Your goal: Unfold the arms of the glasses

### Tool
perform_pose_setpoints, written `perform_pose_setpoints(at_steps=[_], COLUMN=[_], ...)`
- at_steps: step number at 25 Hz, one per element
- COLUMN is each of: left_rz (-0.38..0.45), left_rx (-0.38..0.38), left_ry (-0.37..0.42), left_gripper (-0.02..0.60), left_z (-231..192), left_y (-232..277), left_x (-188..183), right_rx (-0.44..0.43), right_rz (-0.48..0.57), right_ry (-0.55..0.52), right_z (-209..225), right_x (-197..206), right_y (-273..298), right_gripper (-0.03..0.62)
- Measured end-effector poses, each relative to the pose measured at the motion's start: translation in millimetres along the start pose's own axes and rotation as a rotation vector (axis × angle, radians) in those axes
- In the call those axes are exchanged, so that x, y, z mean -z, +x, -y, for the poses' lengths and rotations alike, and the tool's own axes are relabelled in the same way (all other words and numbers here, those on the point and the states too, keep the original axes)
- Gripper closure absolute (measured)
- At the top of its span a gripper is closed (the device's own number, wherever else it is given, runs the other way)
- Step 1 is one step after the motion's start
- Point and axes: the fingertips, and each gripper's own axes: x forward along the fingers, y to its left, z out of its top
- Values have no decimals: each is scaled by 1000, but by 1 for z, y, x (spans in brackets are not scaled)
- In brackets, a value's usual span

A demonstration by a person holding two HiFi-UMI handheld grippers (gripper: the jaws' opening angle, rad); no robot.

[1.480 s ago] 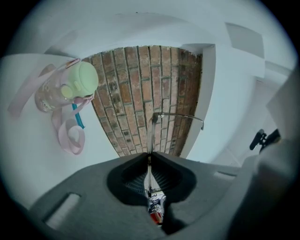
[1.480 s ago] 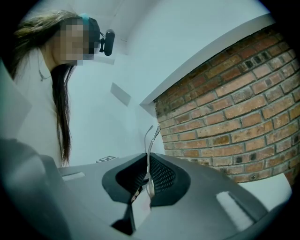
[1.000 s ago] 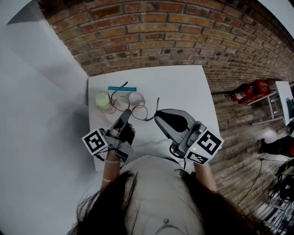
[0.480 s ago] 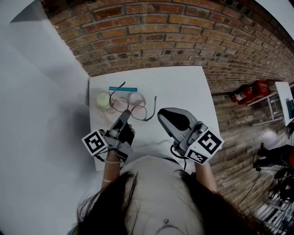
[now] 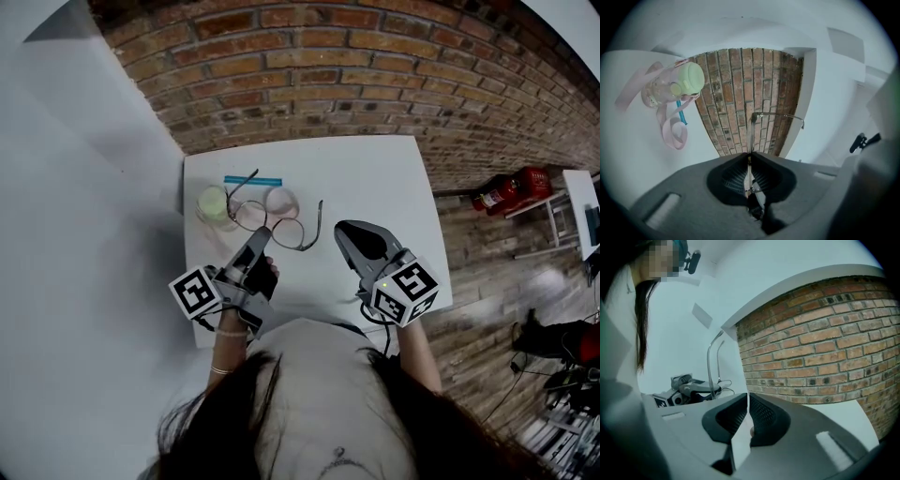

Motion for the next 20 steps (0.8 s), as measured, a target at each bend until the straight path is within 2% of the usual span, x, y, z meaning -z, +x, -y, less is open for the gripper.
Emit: perform_pose_setpoints(at_steps=[5,20], left_rz=[-6,-37], left_rx=[-2,-7], left_ry=[-5,-8], left_gripper=[560,560], left_z=[-1,0], left_y=[2,8], left_x=[0,5], right_rx=[17,73], right_rz=[-50,-168], right_ry=[14,6], right_z=[9,27], right_x=[21,50], right_y=[4,12], right_gripper=[588,588])
